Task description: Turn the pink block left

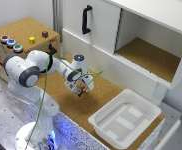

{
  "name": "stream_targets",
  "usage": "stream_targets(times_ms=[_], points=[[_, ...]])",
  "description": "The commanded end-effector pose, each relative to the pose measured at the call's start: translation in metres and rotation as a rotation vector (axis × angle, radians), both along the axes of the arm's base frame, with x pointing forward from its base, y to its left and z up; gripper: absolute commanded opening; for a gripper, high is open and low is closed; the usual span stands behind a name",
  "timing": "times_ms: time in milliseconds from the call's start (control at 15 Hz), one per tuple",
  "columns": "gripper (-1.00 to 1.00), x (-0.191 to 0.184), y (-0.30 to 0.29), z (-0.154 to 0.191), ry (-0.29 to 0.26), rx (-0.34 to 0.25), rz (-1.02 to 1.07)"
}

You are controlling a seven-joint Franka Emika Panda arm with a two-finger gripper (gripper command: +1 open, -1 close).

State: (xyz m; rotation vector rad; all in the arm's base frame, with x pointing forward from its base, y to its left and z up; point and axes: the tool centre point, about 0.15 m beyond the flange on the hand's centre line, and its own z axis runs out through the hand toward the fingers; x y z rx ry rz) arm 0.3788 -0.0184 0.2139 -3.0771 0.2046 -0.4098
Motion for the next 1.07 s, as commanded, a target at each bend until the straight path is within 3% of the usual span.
stream_targets(times_ms=[0,133,333,667,1000], points=[[-1.0,0.018,0.02,0.028,-0.045,-0.012,0.129],[-1.0,0.024,0.031,0.045,-0.048,-0.049,0.261],[-1.0,0.018,0.042,0.054,0.028,-0.103,0.473],[-1.0,0.011,0.039,0.057,0.062,-0.208,0.804],[-1.0,0.01,0.023,0.044,0.067,-0.198,1.103]])
